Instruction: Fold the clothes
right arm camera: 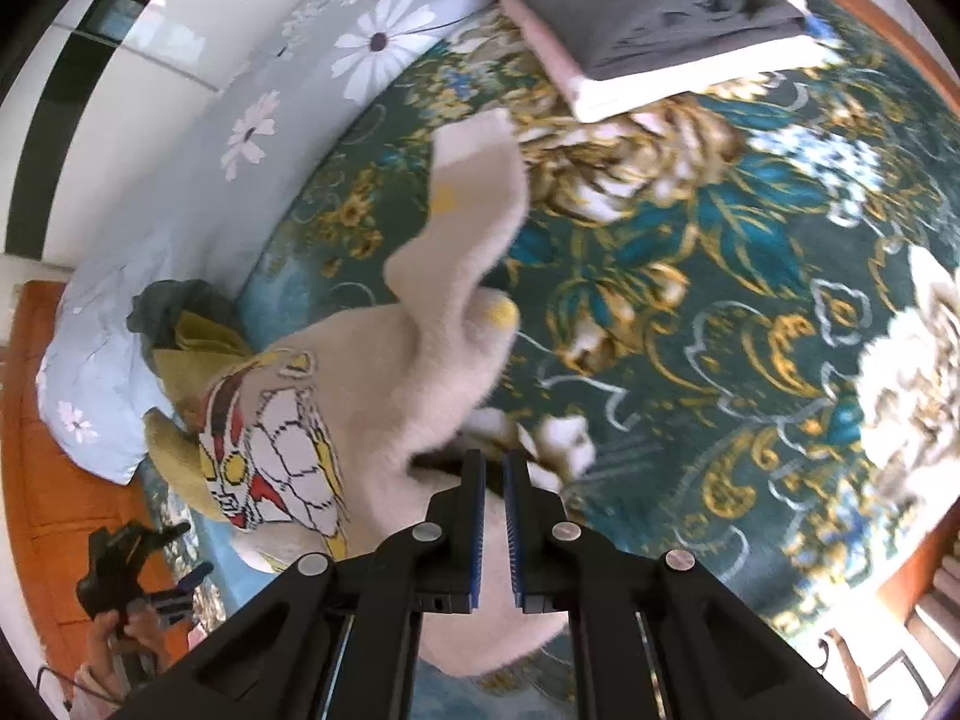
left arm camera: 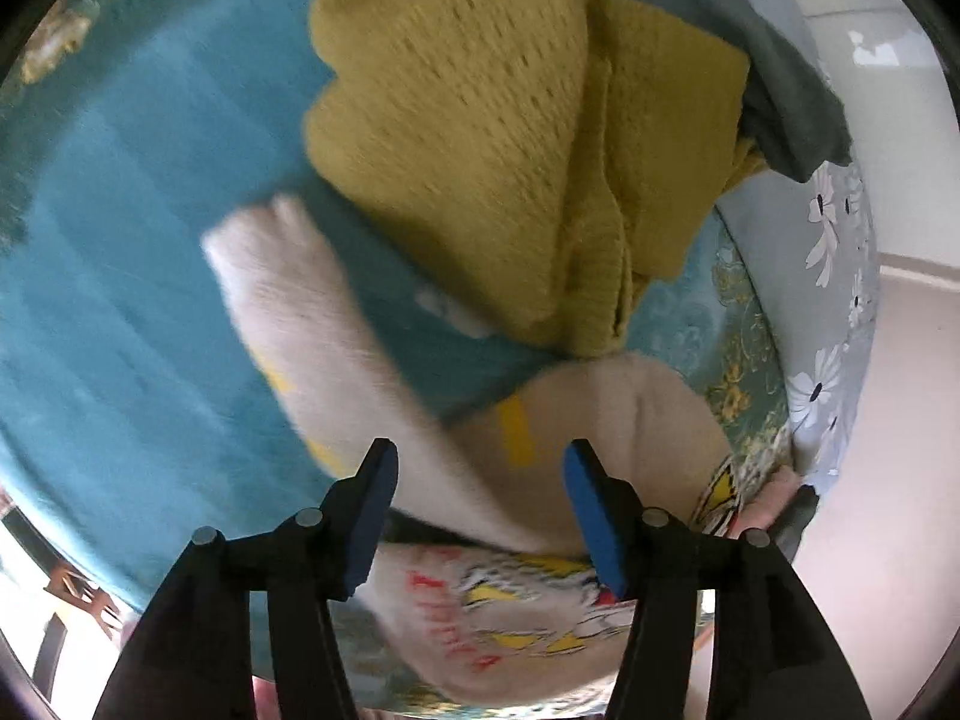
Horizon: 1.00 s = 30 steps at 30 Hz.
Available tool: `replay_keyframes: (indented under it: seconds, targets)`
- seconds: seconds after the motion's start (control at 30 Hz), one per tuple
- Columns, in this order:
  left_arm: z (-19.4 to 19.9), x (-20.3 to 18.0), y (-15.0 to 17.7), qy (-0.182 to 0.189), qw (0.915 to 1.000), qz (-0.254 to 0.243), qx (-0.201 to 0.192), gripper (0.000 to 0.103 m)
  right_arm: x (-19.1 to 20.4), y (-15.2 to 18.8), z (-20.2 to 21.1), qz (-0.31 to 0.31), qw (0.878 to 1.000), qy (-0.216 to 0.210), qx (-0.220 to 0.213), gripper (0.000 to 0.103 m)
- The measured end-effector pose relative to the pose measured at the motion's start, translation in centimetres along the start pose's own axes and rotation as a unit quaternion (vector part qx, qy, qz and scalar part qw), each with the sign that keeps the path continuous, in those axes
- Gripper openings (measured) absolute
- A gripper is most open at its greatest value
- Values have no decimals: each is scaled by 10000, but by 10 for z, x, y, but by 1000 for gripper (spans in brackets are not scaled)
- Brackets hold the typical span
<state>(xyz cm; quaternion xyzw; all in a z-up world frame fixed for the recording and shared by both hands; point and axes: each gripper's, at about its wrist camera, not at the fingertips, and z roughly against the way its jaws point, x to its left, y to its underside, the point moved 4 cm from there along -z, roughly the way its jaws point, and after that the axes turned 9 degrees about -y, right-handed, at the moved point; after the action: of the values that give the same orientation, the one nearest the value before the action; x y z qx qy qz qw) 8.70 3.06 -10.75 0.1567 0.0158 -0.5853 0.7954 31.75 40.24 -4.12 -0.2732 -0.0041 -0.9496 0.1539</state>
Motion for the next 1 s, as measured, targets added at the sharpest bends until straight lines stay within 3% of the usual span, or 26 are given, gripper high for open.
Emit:
replay_keyframes:
  seconds: [0.13, 0.23, 0.33, 0.37, 0.47, 0.5, 0.53, 0.57, 0.7, 0.77, 0.9, 0.93, 1.0]
  targets:
    - [-27, -17, -2, -406, 9987, -126, 278, 67, -6, 8, 10, -217, 9996, 166, -76, 9]
    - [-49, -21, -3, -973, 9941, -182, 440, 67, -7, 11, 12, -333, 9992, 217, -90, 9]
    - [-68, -15, 0, -1300, 9886, 58, 753, 67, -6, 13, 8, -457, 9988, 178, -68, 9]
    - [-71, -12, 0, -1290, 9884, 162, 783, 67, -5, 13, 5, -494, 9986, 161, -49, 9]
    - [-75, -5, -1, -1309, 9879, 301, 772, 38, -2, 9, -7, -597, 9982, 46, 16, 9]
    - [-76, -2, -1, -1340, 9875, 292, 778, 23, 0, 7, -11, -632, 9980, -17, 31, 11]
    - [-75, 1, -1, -1287, 9882, 300, 775, 17, 2, 4, -16, -669, 9977, -83, 41, 13]
    - [-74, 4, -1, -1234, 9889, 307, 773, 15, 5, 1, -21, -710, 9974, -144, 47, 15]
    - [-68, 16, 1, -1051, 9913, 346, 708, 11, 14, -19, -41, -901, 9954, -313, -35, 40]
    - [-63, 22, 3, -971, 9924, 373, 653, 11, 16, -32, -54, -1097, 9932, -374, -79, 41]
    - [-49, 31, 9, -876, 9939, 456, 498, 10, 13, -50, -80, -1281, 9917, 31, 122, 39]
    - [-44, 33, 10, -853, 9943, 468, 428, 10, 12, -52, -84, -1314, 9912, 89, 144, 29]
    - [-30, 34, 12, -792, 9957, 434, 198, 10, 12, -54, -86, -1332, 9908, 145, 186, 18]
